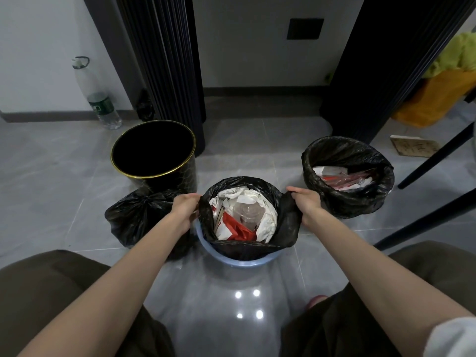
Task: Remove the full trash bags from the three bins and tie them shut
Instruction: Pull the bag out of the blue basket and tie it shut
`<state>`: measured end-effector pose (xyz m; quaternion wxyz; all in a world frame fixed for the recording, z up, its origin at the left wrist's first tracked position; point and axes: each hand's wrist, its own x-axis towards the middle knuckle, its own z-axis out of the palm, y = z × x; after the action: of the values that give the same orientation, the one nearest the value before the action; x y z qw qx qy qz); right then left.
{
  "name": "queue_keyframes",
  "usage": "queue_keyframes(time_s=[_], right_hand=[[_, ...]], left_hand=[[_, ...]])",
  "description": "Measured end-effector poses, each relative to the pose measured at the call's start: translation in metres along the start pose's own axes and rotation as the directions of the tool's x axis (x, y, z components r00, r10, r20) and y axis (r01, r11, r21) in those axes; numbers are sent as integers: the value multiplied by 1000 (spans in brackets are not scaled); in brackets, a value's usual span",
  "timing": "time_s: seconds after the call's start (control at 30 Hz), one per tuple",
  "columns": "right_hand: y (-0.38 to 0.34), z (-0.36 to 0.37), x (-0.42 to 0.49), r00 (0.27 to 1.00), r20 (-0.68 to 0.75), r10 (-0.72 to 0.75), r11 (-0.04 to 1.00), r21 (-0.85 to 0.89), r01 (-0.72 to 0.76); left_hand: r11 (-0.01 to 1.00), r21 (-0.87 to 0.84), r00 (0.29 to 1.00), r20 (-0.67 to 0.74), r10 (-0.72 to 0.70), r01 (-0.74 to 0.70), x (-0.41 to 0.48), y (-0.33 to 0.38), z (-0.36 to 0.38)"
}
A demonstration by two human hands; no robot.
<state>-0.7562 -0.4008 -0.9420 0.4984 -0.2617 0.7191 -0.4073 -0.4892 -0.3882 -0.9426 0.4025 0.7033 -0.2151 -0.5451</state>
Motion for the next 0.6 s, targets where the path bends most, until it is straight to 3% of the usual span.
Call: queue_keyframes(time_s=[0.1,0.2,0.27,0.43,0.6], right_hand=[[-7,7,-10,989,44,-143,990,-9,143],[-11,13,-24,924,144,-354,913,-162,375],[-11,16,-32,885,221,-410,858,-235,456],[-4,14,-47,883,341,-323,786,-422,451],[7,14,-51,933,273,-234,779,-522,348]], left_hand=[[995,77,998,2,-56,56,0,-3,2],[990,108,995,-54,-88,93,2,-9,-1],[990,115,993,-100,-67,79,2,-13,-1],[999,43,987,-162,17,-10,-3,-16,2],[963,111,950,-172,262,-245,-14,-15,1]])
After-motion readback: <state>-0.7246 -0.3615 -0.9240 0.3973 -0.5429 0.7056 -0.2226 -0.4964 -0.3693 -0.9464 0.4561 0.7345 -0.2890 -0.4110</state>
